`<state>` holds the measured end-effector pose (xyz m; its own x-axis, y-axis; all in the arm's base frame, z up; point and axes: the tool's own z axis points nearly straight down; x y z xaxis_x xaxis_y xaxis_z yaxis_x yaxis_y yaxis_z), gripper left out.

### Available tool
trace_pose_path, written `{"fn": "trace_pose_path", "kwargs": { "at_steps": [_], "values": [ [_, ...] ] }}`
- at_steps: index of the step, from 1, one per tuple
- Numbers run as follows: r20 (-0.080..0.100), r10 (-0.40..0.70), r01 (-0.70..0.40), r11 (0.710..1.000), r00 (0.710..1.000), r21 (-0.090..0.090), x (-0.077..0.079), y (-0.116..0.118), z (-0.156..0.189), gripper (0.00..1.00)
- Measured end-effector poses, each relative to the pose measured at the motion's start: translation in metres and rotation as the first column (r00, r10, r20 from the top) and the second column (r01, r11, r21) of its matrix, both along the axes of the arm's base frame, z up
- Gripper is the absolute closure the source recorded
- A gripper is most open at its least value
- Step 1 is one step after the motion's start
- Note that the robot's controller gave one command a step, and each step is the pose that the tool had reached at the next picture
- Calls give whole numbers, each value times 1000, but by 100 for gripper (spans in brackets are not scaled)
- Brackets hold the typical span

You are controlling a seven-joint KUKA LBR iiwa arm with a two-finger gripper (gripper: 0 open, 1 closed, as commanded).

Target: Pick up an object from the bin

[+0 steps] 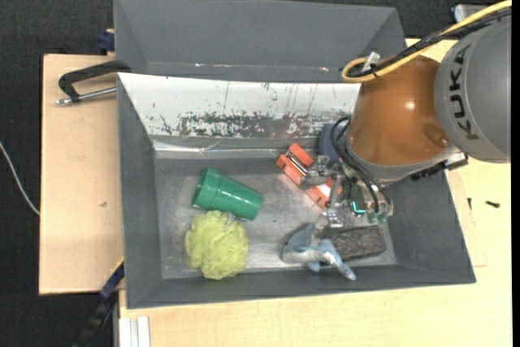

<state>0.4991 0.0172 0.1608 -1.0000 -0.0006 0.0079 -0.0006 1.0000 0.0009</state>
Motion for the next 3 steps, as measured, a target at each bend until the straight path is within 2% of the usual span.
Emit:
{"fn": "trace_pose_path", "kwargs": {
  "at_steps": [1, 2, 3],
  "values": [
    [8, -1, 1, 1000, 1000, 0, 2, 0, 4, 0],
    [13, 91, -91, 996, 996, -1, 0, 4, -28, 0],
    [13, 332, -332, 943, 943, 0, 20, 41, -61, 100]
  ]
}}
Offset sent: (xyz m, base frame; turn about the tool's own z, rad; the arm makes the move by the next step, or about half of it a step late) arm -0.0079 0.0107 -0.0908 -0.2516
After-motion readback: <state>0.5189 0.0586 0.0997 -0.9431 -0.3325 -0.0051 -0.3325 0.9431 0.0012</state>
